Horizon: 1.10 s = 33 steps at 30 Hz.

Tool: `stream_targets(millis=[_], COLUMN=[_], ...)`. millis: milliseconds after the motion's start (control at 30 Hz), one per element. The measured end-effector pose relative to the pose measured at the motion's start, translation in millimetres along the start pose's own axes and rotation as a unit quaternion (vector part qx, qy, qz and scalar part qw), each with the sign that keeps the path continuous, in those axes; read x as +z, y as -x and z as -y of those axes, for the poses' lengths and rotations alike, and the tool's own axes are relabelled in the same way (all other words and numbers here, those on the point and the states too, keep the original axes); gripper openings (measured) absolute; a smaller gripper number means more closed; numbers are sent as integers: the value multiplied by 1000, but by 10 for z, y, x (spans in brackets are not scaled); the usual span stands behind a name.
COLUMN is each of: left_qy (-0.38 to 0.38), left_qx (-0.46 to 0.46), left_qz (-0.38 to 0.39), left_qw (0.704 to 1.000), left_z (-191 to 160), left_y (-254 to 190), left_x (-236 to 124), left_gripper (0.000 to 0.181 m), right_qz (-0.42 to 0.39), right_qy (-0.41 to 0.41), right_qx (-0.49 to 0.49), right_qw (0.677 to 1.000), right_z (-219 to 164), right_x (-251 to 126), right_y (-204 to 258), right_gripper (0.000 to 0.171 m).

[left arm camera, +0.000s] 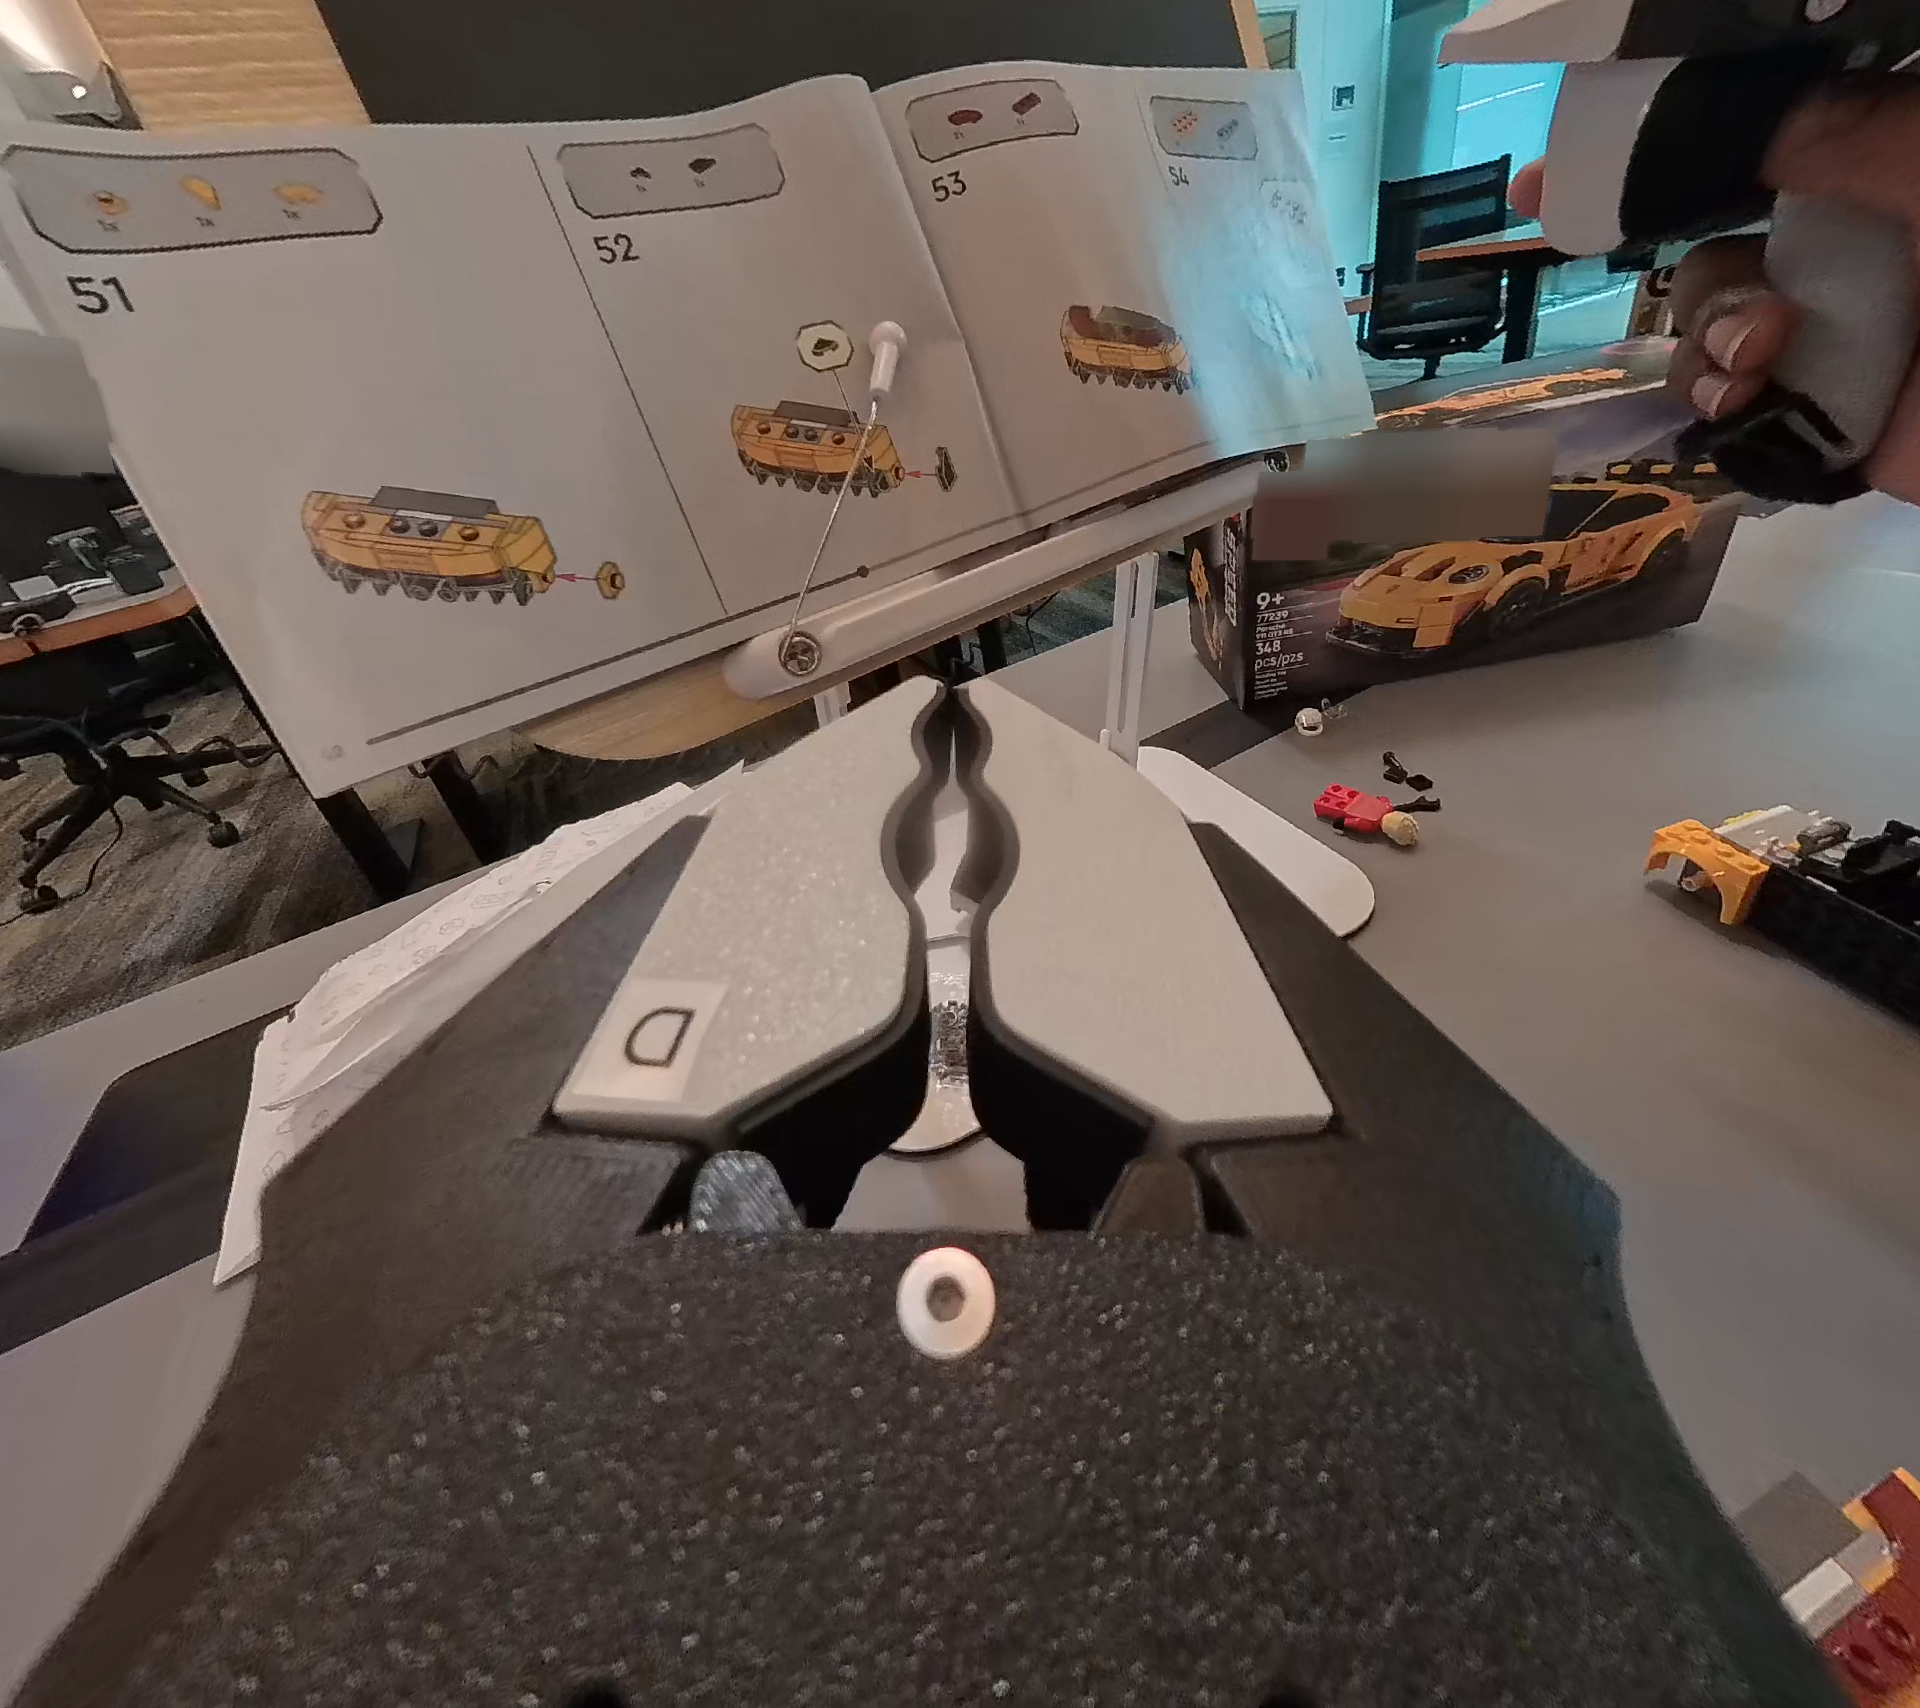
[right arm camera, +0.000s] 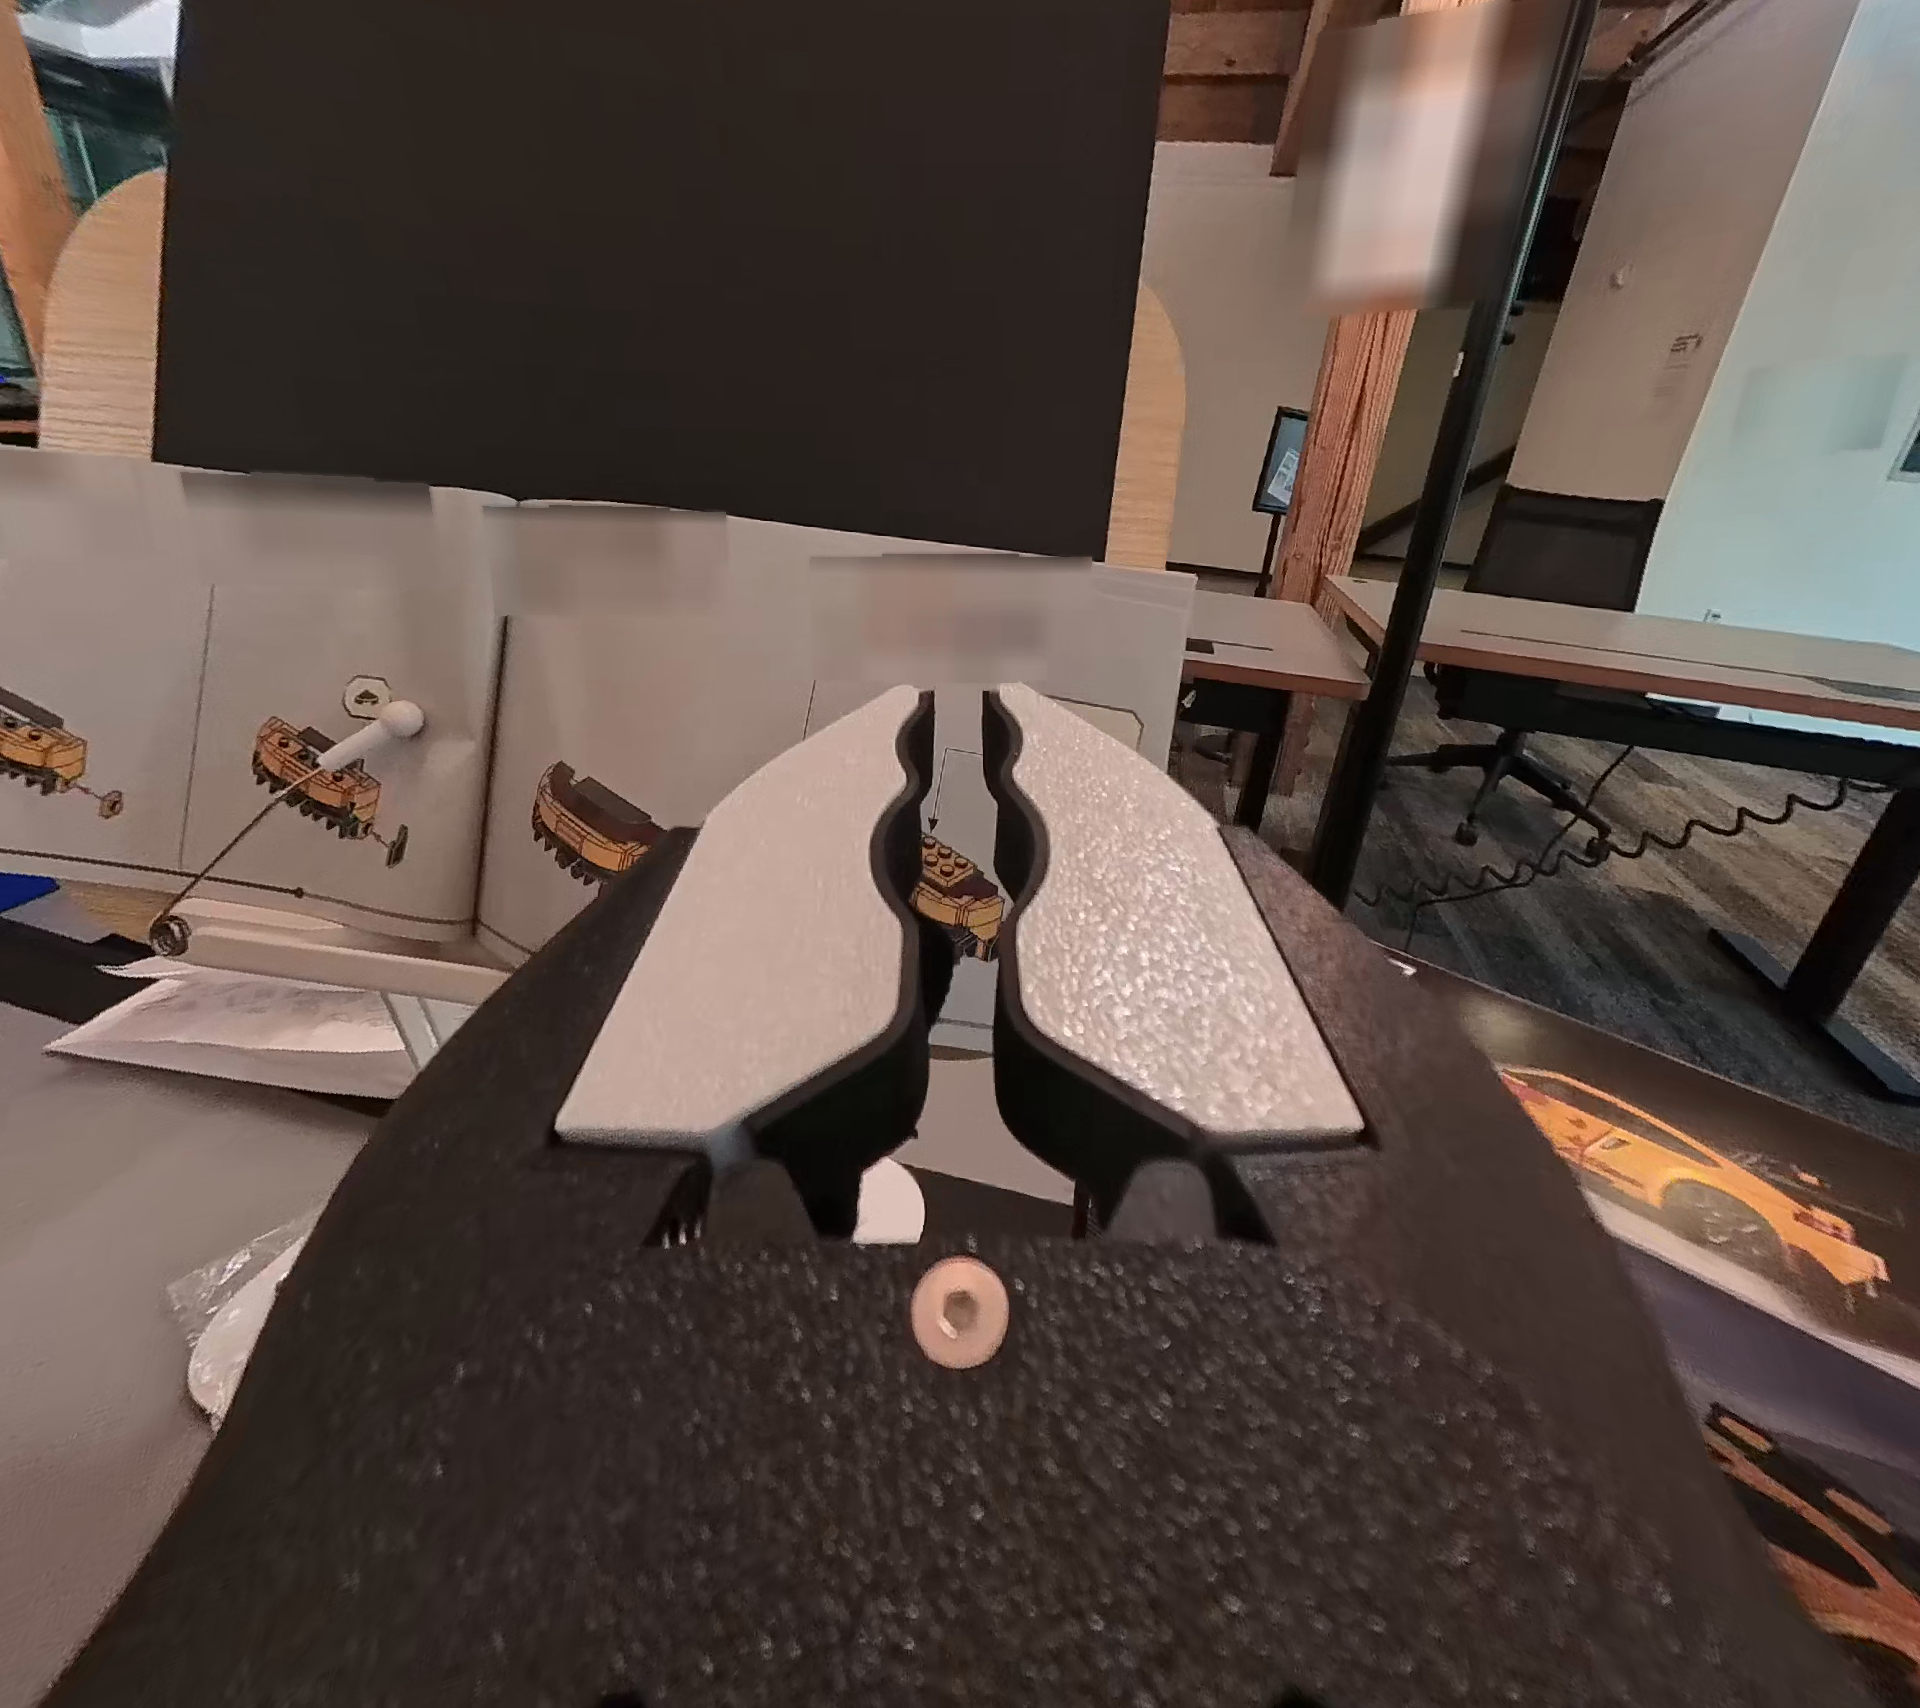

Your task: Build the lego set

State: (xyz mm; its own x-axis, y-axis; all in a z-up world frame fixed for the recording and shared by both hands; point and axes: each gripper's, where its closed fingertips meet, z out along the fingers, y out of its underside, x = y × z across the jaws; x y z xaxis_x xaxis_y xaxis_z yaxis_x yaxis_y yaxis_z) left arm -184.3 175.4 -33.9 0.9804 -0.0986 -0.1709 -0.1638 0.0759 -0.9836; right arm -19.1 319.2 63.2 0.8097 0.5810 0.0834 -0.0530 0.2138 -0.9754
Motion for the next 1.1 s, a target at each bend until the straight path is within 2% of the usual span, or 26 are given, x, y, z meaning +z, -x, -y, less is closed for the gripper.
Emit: stream_targets(millis=[400, 567, 667, 800, 967, 1100], left_qy=[12, -26, -6, 33, 80, 110], left_qx=[5, 7, -5, 27, 58, 47], left_qz=[-28, -4, -20, -28, 14, 71], left_qw=[1000, 1000, 1000, 999, 995, 990], left_z=[22, 451, 610, 590, 307, 146], left_y=[-54, 298, 530, 746, 1072, 1510], left_x=[-25, -306, -534, -837, -1277, -1707], left_gripper=[0, 0, 0, 0, 2, 8], right_qz=[25, 112, 149, 207, 214, 202], right_qy=[-3, -7, 8, 52, 89, 103], right_qx=[7, 27, -3, -15, -31, -58], right_qw=[1000, 993, 989, 977, 972, 972], right_z=[63, 303, 296, -39, -618, -896], right_x=[-22, -232, -384, -725, -1312, -1567], right_y=[175, 686, 952, 1218, 1213, 1122], right_gripper=[10, 11, 13, 16, 20, 21])
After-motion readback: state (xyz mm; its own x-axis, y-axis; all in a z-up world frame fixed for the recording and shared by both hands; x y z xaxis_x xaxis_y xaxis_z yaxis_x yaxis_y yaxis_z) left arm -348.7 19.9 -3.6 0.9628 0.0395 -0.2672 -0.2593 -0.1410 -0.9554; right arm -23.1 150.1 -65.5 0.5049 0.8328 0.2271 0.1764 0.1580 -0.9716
